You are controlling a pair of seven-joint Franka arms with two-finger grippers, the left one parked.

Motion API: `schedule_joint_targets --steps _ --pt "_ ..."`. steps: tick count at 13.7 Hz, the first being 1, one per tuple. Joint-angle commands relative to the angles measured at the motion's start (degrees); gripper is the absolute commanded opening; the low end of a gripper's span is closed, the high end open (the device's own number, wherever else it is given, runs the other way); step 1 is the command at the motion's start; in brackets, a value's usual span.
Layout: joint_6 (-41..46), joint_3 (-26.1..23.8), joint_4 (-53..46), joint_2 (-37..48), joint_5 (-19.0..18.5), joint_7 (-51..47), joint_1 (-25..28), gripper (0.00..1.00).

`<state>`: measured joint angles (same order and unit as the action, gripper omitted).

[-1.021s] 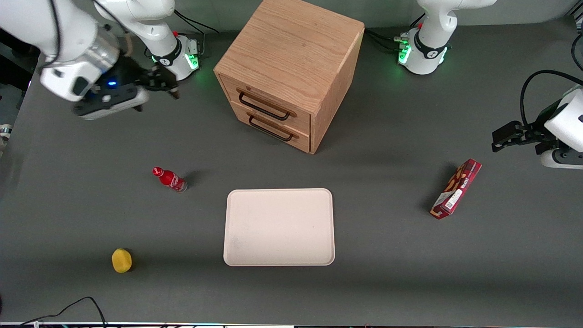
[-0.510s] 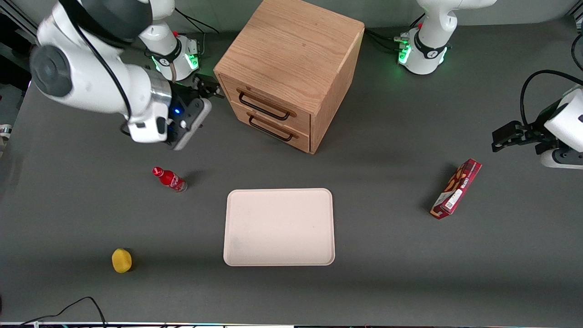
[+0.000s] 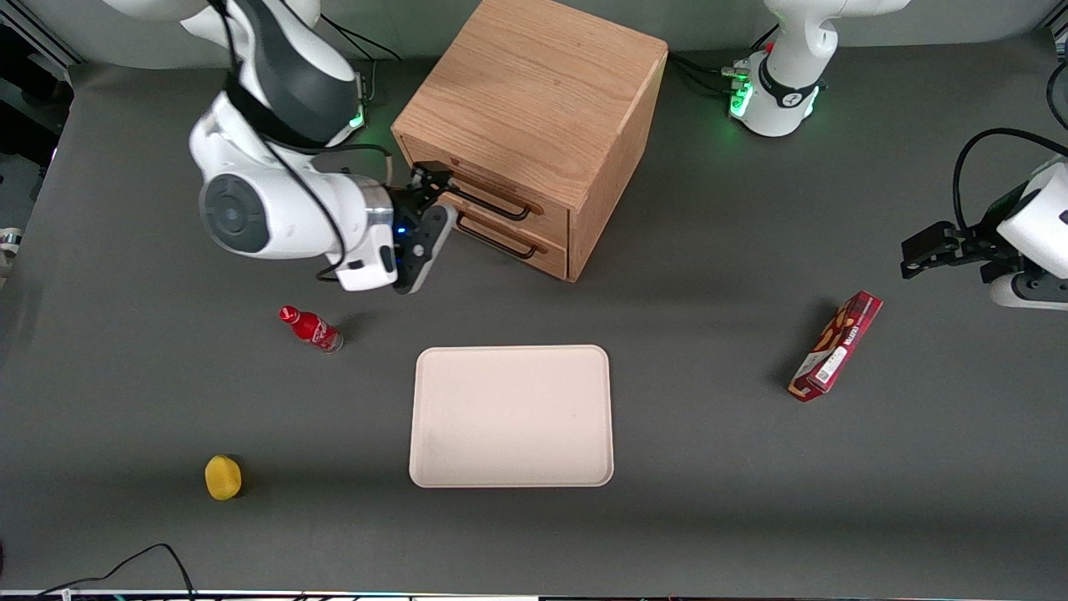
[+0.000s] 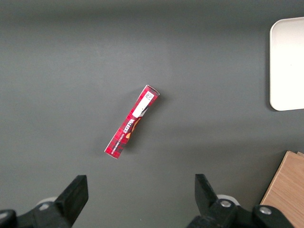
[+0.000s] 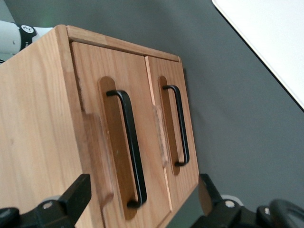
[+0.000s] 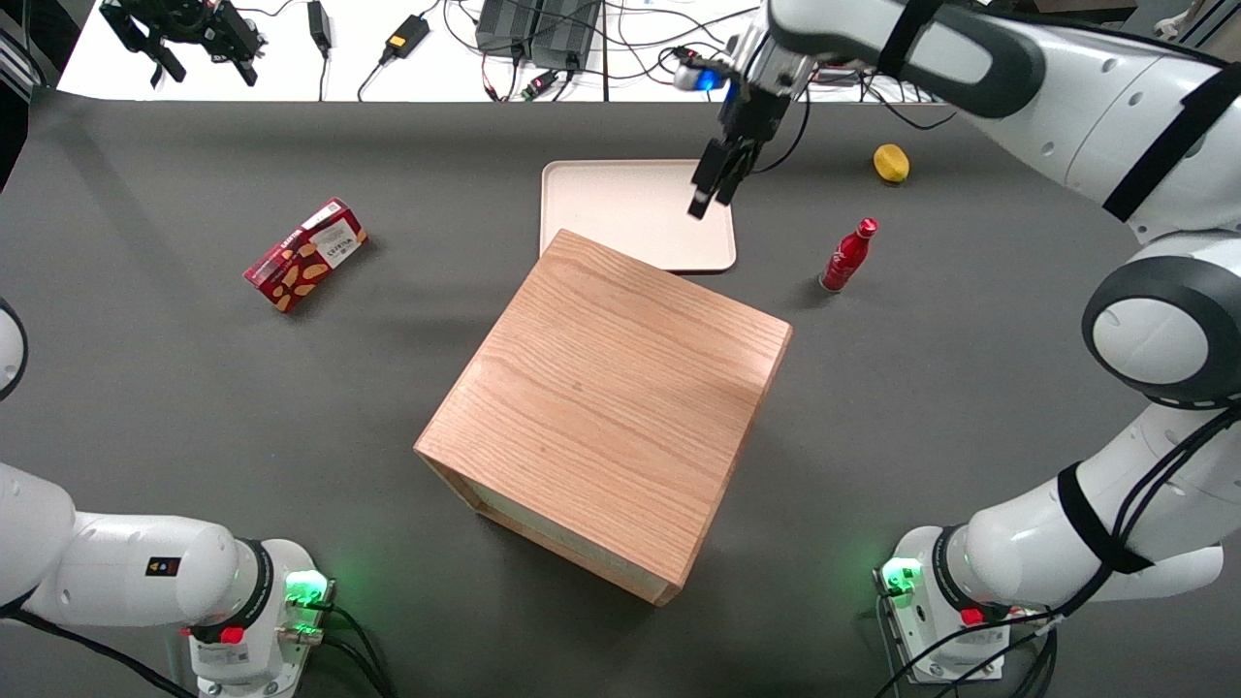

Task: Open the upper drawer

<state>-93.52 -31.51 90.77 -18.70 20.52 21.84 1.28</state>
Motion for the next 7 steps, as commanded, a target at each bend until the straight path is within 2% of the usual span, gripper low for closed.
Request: schedule_joint_targets --steps 1,7 --pt "-6.0 -2.1 6.5 2.9 -1.4 1.6 -0.2 1.0" --pt "-13.7 -2.2 14.7 5.1 -1.4 5.6 -0.3 1.0"
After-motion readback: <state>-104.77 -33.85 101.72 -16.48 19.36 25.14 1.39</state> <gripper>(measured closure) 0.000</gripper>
